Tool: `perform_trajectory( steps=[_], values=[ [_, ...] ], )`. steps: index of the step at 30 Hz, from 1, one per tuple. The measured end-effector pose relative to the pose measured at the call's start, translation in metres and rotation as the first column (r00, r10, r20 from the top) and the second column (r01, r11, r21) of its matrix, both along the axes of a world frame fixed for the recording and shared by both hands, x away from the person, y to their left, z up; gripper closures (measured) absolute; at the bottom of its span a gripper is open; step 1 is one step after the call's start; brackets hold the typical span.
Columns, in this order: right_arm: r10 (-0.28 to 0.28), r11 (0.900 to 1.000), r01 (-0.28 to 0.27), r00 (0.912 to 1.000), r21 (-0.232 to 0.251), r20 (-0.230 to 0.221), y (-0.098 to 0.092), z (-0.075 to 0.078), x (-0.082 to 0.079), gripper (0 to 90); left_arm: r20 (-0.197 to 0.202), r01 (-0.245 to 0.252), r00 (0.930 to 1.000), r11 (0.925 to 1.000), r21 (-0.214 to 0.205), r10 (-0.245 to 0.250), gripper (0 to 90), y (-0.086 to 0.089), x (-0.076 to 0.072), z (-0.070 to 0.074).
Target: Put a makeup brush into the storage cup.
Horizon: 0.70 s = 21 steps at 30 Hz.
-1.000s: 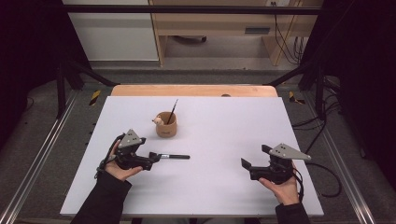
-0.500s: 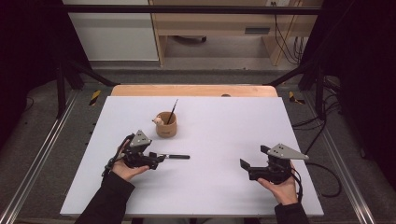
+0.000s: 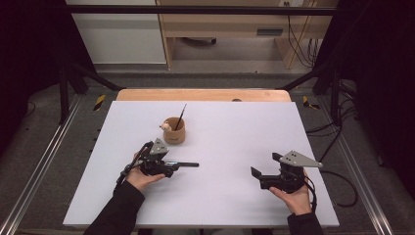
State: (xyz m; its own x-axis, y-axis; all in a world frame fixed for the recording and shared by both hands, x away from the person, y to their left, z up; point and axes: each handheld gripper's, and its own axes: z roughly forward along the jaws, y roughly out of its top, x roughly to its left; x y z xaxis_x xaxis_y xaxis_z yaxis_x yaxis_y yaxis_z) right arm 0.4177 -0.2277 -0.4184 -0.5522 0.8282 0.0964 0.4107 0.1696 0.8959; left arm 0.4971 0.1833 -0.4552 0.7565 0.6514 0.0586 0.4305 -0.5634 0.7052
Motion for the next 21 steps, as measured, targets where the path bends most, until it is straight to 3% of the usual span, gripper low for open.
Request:
perform_trajectory(
  steps=[21],
  values=[
    [0.003,1.0000,-0.003,1.0000,-0.001,-0.002,0.001,-0.001,0.000,5.8,-0.075,0.019,0.9971,0.9982,0.056,-0.015,51.1,-0.007,0.006,-0.014]
  ],
)
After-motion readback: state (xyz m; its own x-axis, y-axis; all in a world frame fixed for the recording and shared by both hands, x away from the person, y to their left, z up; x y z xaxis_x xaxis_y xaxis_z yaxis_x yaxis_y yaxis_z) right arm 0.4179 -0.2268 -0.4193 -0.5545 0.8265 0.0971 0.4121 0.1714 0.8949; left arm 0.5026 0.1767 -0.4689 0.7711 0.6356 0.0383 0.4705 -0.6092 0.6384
